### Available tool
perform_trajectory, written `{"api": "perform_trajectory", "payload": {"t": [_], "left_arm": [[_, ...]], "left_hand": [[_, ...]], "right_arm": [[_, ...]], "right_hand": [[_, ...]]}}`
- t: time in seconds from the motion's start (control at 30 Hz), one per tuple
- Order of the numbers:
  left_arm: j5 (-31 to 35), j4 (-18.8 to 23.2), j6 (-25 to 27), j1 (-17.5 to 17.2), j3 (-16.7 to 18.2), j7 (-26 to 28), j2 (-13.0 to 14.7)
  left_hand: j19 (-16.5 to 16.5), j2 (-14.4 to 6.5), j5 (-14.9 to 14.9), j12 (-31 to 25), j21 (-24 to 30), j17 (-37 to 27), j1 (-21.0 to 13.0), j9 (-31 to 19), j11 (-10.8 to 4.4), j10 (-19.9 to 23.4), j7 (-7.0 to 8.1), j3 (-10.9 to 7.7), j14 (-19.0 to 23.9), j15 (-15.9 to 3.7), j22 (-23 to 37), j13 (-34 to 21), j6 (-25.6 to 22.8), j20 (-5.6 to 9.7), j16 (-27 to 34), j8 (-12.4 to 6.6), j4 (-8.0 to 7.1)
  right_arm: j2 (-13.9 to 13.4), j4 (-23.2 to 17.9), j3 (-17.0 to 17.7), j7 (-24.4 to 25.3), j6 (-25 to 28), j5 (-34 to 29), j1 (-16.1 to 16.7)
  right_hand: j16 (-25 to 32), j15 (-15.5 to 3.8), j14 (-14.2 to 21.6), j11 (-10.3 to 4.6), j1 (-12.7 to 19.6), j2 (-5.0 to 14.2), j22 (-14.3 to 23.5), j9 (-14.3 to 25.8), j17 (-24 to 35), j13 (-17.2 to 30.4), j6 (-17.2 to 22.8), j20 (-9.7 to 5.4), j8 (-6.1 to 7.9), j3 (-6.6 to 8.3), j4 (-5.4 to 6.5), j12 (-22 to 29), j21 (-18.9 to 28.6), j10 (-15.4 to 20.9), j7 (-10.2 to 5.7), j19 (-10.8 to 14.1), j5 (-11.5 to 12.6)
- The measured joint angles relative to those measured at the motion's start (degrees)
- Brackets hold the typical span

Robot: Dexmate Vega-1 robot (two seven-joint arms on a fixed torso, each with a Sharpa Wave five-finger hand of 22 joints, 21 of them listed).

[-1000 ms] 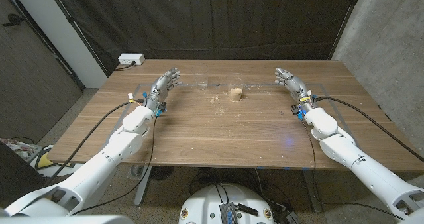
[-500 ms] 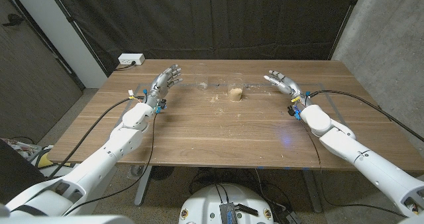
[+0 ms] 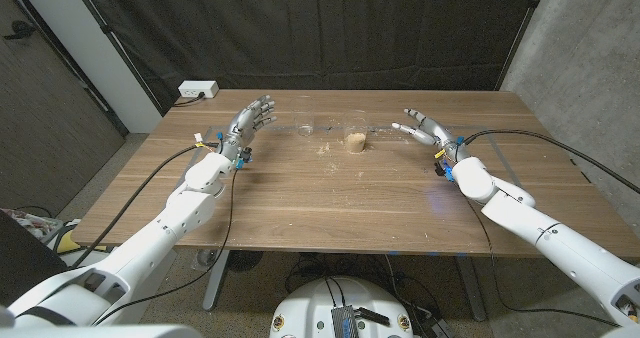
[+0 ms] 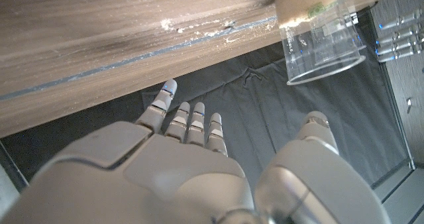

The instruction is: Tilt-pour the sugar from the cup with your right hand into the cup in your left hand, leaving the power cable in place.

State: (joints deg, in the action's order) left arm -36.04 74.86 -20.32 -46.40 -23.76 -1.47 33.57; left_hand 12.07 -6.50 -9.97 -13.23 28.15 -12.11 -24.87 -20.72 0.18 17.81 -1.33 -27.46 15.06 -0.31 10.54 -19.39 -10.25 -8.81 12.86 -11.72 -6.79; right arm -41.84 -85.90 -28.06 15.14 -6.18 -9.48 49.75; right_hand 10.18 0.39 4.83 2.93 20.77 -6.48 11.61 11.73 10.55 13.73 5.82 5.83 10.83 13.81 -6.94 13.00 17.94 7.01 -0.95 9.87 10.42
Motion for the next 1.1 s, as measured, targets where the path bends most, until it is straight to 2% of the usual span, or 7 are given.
{"api": "perform_trajectory", "payload": {"t": [0.2,0.33,0.43,0.63,0.87,1.1], "left_arm": [[0.4,1.7,0.8,-0.6,-0.3,1.2,0.4],[0.6,2.7,1.3,-1.0,-0.5,2.0,0.6],[0.7,3.2,1.5,-1.1,-0.7,2.4,0.8],[1.0,4.4,2.3,-1.3,-1.0,3.2,1.2],[1.4,5.1,2.7,-1.3,-1.4,3.7,1.6],[1.5,5.2,2.7,-1.2,-1.5,4.0,1.8]], "left_hand": [[0.0,0.0,0.0,0.0,0.0,0.0,0.0,0.0,-0.27,0.3,0.0,0.0,0.0,0.0,0.0,0.1,0.0,0.0,0.0,0.0,0.0],[0.0,0.0,0.0,0.0,0.0,0.0,0.0,0.2,-0.16,0.4,0.0,0.0,0.0,0.0,0.0,0.3,0.0,0.0,0.0,0.0,0.0],[0.1,0.0,0.0,0.0,0.0,0.0,0.0,0.3,0.02,0.6,-0.12,0.0,0.0,0.0,0.0,0.3,-0.1,0.14,0.0,-0.14,0.0],[0.6,0.0,0.0,0.0,0.0,0.0,0.0,0.3,-0.27,0.9,-0.21,0.01,0.0,0.0,0.0,0.3,-0.2,0.0,0.0,-0.37,0.0],[0.6,0.0,0.0,0.0,0.0,0.0,0.0,0.5,-0.6,1.2,0.1,0.01,0.2,-0.23,0.0,0.3,-0.5,0.0,0.0,-0.36,-0.01],[0.6,0.5,0.0,-0.3,0.0,-0.3,0.5,0.8,-0.59,1.2,0.1,0.01,0.4,-0.4,0.0,0.3,-0.5,0.0,0.0,-0.36,-0.01]], "right_arm": [[-0.5,0.4,-0.8,1.3,0.6,-4.0,-0.3],[-0.9,0.6,-1.4,1.3,1.1,-6.1,-0.5],[-1.2,0.6,-1.7,0.7,1.7,-7.2,-0.6],[-1.5,0.9,-2.6,-0.9,2.6,-8.9,-1.2],[-0.9,1.9,-3.5,-2.5,3.4,-9.7,-2.1],[-0.1,2.1,-4.3,-5.2,5.2,-9.5,-3.0]], "right_hand": [[0.2,-0.3,-0.3,-0.5,-0.7,-0.74,0.3,0.1,0.0,0.2,-0.3,0.56,0.0,-0.46,0.46,0.4,-0.2,-0.1,-0.31,-0.6,0.4],[0.2,-0.47,-1.0,-0.9,-1.3,-0.91,0.3,0.1,0.0,0.5,-1.1,1.35,0.0,-1.01,0.7,0.4,-0.8,-1.2,-1.13,-1.8,0.7],[0.2,-0.34,-1.7,-0.44,-1.7,-1.16,0.2,0.1,0.0,0.7,-2.4,1.63,0.0,-1.42,0.76,0.4,-1.4,-2.4,-1.11,-2.5,0.9],[0.2,-0.31,-3.0,0.13,-1.7,-1.16,0.1,0.1,0.0,0.8,-4.2,0.81,-0.24,-1.8,0.85,0.0,-2.1,-3.6,-0.22,-3.3,1.3],[0.2,0.33,-3.8,0.65,-1.7,-1.16,-0.2,0.1,0.0,1.1,-5.7,1.35,-0.5,-2.11,0.54,0.0,-2.3,-4.8,0.22,-3.8,1.7],[0.0,1.66,-6.4,1.84,-1.7,-1.16,-0.4,0.1,-0.2,1.3,-9.5,2.22,-0.5,-2.54,0.11,-0.7,-3.2,-8.9,0.74,-4.7,2.1]]}}
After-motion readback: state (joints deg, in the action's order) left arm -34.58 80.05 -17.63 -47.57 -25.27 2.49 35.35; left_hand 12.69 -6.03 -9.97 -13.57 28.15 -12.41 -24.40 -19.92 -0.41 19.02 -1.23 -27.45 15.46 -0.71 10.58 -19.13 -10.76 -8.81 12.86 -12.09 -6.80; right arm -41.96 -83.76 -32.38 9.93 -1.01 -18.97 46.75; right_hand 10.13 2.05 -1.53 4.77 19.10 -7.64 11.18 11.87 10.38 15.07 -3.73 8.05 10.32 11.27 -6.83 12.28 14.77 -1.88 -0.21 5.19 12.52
